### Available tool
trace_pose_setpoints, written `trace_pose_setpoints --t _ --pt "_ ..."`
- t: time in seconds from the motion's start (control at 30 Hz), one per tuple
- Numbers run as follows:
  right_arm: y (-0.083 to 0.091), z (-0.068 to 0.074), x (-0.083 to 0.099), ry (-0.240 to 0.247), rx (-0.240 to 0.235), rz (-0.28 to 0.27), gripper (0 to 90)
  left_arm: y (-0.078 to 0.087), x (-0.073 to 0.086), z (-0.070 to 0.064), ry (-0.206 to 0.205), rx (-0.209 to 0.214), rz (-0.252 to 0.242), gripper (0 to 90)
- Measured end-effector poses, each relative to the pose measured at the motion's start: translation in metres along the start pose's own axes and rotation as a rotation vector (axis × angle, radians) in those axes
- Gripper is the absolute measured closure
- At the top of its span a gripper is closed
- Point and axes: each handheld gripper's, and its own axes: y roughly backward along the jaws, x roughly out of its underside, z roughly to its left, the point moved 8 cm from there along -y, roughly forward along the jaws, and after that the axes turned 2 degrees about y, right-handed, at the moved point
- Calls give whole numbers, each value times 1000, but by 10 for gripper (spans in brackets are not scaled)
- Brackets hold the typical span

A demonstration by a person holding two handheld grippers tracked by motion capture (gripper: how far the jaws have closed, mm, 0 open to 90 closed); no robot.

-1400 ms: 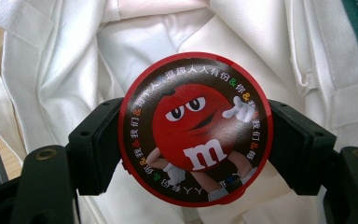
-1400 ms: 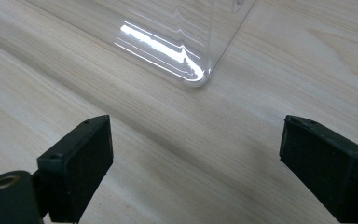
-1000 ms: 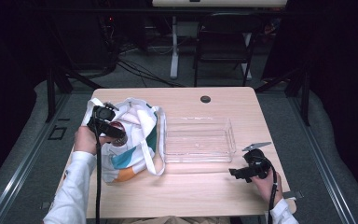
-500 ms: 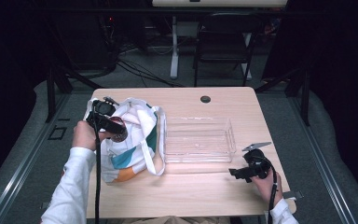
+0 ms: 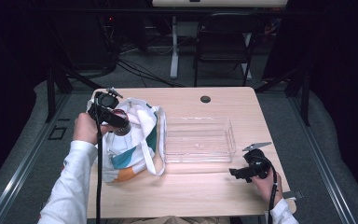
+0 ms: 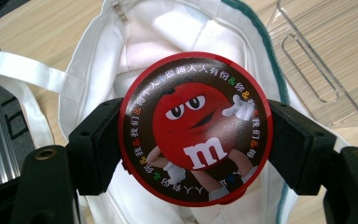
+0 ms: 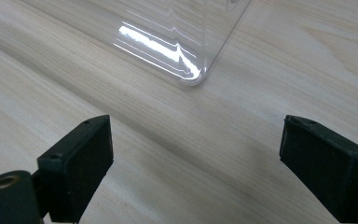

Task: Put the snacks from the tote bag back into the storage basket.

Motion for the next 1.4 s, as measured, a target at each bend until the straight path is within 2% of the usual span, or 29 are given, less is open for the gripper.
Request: trace_pose_setpoints --t 0.5,0.67,1.4 --pt "1 0 1 5 1 12 92 9 -12 -12 -28 25 -13 258" --pt "0 1 0 -1 -2 5 92 11 -20 -20 -46 31 -22 258" --pt "0 1 0 1 1 3 92 10 -37 -45 -102 53 -28 258"
